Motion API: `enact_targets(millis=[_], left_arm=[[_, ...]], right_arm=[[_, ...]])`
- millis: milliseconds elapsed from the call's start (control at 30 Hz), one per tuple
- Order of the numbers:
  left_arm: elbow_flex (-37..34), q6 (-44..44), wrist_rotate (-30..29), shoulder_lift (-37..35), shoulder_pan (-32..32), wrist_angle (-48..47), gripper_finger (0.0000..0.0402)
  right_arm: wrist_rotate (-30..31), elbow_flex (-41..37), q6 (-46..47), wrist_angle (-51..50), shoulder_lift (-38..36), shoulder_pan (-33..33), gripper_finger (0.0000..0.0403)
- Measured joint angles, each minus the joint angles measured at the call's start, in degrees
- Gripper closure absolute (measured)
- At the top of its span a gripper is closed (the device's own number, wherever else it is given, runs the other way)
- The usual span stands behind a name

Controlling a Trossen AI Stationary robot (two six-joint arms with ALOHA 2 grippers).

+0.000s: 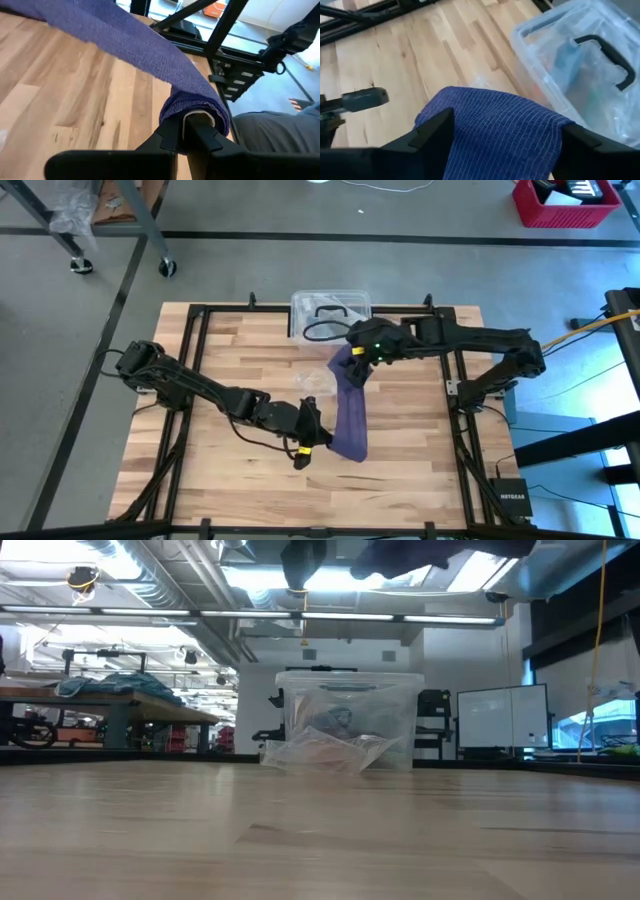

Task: Roll bandage
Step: Roll the blue bandage

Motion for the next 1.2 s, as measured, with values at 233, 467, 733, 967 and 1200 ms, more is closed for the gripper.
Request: enact_targets(millis=[233,467,733,967,1200], left_arm=[[0.0,-1.0,0.9,0.0,0.0,-4.2,0.0392],[0.0,-4.5,6.4,0.0,0.0,-8.4,0.0392],[0.0,-5.4,5.2,0.0,0.2,-8.9,0.0392],[0.0,-5.4,5.2,0.0,0.0,-8.9,0.0392],[1.8,-3.2,5.1,0.0,-0.5,-7.6,0.0392]], right_arm=[[-6.0,-0.1,0.5,-4.8,2.5,0.0,0.0132],[-12.1,3.2,2.1,-8.9,-0.7,-1.7,0.0132],[-11.0,3.5,2.2,-14.2,-1.5,-1.6,0.0132],[-10.1,3.2,0.3,-21.9,-5.0,-0.1,0.0132],[-6.1,-9.5,-2.0,-9.8,-18.0,11.1,0.0132]])
